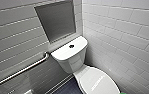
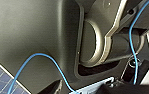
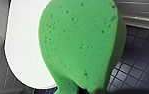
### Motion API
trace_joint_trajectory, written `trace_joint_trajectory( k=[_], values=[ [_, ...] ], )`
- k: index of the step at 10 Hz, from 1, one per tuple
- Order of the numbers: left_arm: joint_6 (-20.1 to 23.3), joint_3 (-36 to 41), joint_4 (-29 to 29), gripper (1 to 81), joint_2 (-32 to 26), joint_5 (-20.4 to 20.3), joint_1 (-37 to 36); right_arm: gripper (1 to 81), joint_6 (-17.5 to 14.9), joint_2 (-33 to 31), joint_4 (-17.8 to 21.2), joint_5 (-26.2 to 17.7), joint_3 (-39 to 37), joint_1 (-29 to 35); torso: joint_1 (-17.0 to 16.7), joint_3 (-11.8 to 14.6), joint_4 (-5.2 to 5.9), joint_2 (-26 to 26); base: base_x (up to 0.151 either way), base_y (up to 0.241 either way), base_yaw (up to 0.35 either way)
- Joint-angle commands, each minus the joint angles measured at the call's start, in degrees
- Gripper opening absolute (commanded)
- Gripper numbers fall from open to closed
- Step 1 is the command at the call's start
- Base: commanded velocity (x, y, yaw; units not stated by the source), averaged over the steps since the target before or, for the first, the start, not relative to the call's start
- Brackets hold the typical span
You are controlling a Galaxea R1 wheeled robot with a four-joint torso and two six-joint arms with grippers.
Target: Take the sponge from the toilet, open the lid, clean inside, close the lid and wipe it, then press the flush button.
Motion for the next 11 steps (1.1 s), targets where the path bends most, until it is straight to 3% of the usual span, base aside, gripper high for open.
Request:
trace_joint_trajectory(
  k=[1,3,5,8,11],
  values=[
    [0.6,1.2,1.2,81.1,-1.0,5.5,0.2,1.0,-0.3,-5.3,-0.3,-0.2,7.8,-0.3,0.0,0.0,0.0,0.0,0.0,0.0,0.0],
    [0.6,1.2,1.2,81.1,-0.9,5.5,0.0,1.0,-0.3,-6.7,-0.3,-0.8,11.7,0.2,0.0,0.0,0.0,0.0,0.0,0.0,0.0],
    [0.6,1.0,1.6,81.1,-0.2,5.5,-0.6,1.0,-0.4,-12.2,-0.2,0.0,20.8,1.0,0.0,0.0,0.02,0.0,0.0,0.0,0.0],
    [0.5,0.9,2.0,81.1,0.3,5.5,-0.8,1.0,-0.3,-14.6,-0.1,-0.8,25.9,7.4,0.0,0.0,0.0,0.0,0.0,0.0,0.0],
    [0.5,0.8,2.0,81.1,0.4,5.5,-0.9,1.0,0.0,-3.5,1.0,-15.1,21.1,22.1,0.0,0.0,0.0,0.0,0.0,0.0,0.0]
  ],
)
